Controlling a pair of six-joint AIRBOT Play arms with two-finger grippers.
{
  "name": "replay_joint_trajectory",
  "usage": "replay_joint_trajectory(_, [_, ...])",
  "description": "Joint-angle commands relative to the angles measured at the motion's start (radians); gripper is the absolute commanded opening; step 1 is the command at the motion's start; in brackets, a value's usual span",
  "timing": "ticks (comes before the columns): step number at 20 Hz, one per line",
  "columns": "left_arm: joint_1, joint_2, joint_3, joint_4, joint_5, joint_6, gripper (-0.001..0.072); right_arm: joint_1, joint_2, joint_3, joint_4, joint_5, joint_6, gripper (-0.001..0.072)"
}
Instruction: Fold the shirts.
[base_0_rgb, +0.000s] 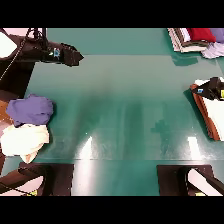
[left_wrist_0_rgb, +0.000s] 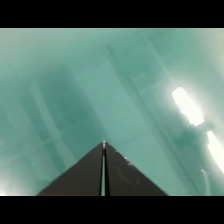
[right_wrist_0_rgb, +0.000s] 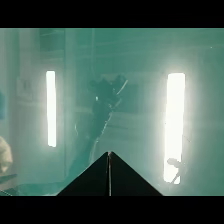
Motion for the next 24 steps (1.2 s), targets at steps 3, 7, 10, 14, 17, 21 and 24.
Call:
replay_joint_trajectory(3, [0.000,0.000,0.000,0.000,0.021,0.000,0.0028,0.001,0.000,0.000,0.001,0.000,0.000,0.0019])
replay_joint_trajectory(7, [0.000,0.000,0.000,0.000,0.021,0.000,0.0027,0.001,0.000,0.000,0.001,-0.001,0.000,0.0019])
replay_joint_trajectory(10, [0.000,0.000,0.000,0.000,0.021,0.000,0.0028,0.001,0.000,0.000,0.002,0.000,0.000,0.0019])
replay_joint_trajectory(14, [0.000,0.000,0.000,-0.011,0.022,-0.002,0.0027,0.001,0.000,0.000,0.002,0.008,0.000,0.0019])
replay_joint_trajectory(17, [0.011,0.010,0.001,-0.013,0.034,0.000,0.0027,0.001,0.000,0.000,0.002,0.011,0.000,0.0019])
replay_joint_trajectory(21, [0.152,0.117,-0.020,0.218,-0.225,-0.062,0.0026,0.001,0.000,0.000,0.001,0.027,-0.003,0.0019])
replay_joint_trajectory(24, [0.315,0.248,-0.144,0.393,-0.319,-0.060,0.0027,0.001,0.000,0.000,0.002,0.029,-0.008,0.0019])
